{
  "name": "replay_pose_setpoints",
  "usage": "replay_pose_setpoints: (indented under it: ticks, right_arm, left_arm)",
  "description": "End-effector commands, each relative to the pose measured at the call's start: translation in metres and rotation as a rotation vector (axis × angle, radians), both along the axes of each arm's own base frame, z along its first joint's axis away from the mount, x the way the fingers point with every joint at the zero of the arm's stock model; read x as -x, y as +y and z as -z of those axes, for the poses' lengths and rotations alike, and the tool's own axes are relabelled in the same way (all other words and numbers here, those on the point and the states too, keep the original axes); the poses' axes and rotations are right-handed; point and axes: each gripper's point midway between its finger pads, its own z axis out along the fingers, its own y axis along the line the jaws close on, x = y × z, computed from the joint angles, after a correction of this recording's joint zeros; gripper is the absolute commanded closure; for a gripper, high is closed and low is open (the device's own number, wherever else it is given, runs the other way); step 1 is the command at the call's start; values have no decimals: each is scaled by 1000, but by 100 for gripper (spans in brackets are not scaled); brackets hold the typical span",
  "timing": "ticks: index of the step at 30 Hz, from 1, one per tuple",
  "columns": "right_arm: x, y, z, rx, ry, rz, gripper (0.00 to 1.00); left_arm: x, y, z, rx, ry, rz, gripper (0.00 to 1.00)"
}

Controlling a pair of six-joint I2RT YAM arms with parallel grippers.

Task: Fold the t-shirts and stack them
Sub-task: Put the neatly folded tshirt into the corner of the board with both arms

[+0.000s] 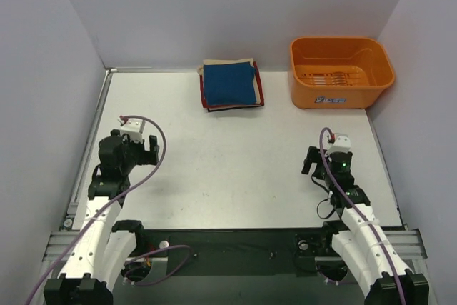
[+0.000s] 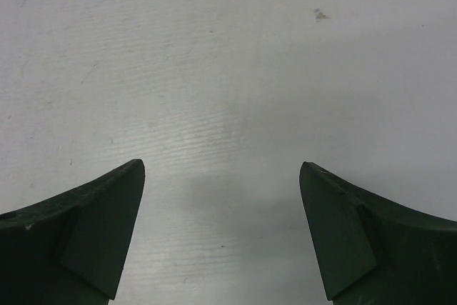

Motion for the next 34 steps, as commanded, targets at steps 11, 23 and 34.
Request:
replay_pose_setpoints:
  ticks: [11,23,34]
  right_arm:
    - [-11,-25,-9,28,-222,139,14]
    - [-12,-25,-6,20,-228,139,14]
    - [-16,-24,-7,11,-241,130,14]
  left_arm:
    - [0,28,37,131,-85,-281,5]
    - [3,25,52,171,-68,-292,6]
    - [1,25,52,196,-65,-305,4]
